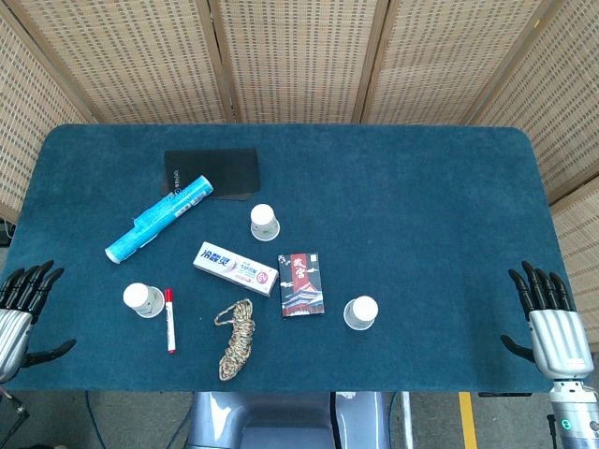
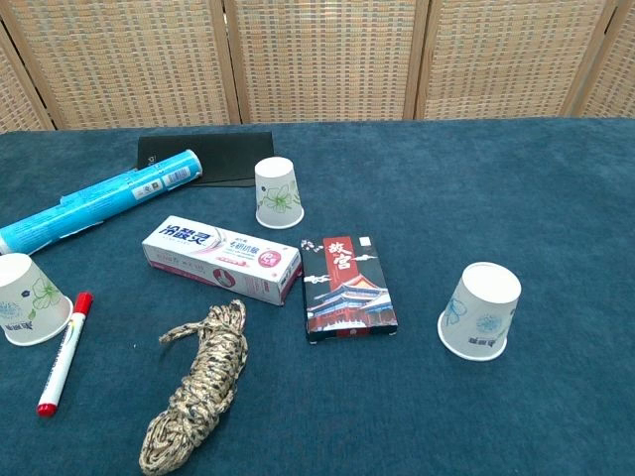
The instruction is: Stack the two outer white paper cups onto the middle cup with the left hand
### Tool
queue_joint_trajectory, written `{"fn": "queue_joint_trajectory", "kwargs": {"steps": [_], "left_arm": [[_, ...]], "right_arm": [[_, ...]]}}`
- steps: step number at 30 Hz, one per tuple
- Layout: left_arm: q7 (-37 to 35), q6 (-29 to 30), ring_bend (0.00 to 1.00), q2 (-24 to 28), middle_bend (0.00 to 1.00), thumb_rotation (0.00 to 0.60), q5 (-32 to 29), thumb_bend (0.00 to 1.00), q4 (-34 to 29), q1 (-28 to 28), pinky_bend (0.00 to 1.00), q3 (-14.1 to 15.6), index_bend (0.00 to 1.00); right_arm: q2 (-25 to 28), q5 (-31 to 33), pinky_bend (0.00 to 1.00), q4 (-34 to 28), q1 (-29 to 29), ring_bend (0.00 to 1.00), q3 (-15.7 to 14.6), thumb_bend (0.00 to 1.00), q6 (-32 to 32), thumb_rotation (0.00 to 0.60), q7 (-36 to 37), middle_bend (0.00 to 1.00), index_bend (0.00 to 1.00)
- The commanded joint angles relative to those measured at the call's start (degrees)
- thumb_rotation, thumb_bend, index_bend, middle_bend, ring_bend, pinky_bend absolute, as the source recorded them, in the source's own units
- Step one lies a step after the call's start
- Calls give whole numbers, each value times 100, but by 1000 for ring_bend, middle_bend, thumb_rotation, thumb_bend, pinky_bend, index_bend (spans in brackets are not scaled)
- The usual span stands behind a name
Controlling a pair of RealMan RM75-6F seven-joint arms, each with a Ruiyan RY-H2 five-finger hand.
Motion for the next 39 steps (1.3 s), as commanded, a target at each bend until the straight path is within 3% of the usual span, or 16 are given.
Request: {"fn": "queue_joint_trajectory", "kwargs": {"steps": [1,8,14,17,19,27,33,36,39], "left_arm": [[-1,-10,0,2,0,600,0,0,-1,-4,0,2,0],[-3,-116,0,34,0,600,1,0,-34,-58,0,5,0],[212,-633,0,169,0,600,129,0,-233,-434,0,-36,0],[325,-1860,0,240,0,600,617,0,-439,-1557,0,-301,0],[137,-2308,0,269,0,600,717,0,-472,-1977,0,-391,0],[-429,-3243,0,-402,0,600,1376,0,80,-3595,0,-852,0],[-560,-3821,0,-779,0,600,1380,0,280,-4369,0,-1034,0],[-610,-4345,0,-954,0,600,1202,0,312,-4790,0,-1112,0],[-293,-5075,0,-1510,0,600,1033,0,572,-5532,0,-1396,0]], "right_arm": [[1,-2,0,-2,-1,0,-1,0,2,600,4,0,0],[3,36,0,0,7,0,11,0,-22,600,9,0,0],[-5,137,0,3,26,0,59,0,-62,600,-9,0,0],[-38,386,0,52,86,0,167,0,-201,600,-20,0,0],[-48,457,0,64,102,0,199,0,-233,600,-31,0,0],[-85,709,0,211,120,0,312,0,-293,600,47,0,0],[-88,889,0,255,158,0,381,0,-403,600,90,0,0],[-84,964,0,278,174,0,407,0,-448,600,95,0,0],[-69,1062,0,322,213,0,445,0,-542,600,120,0,0]]}}
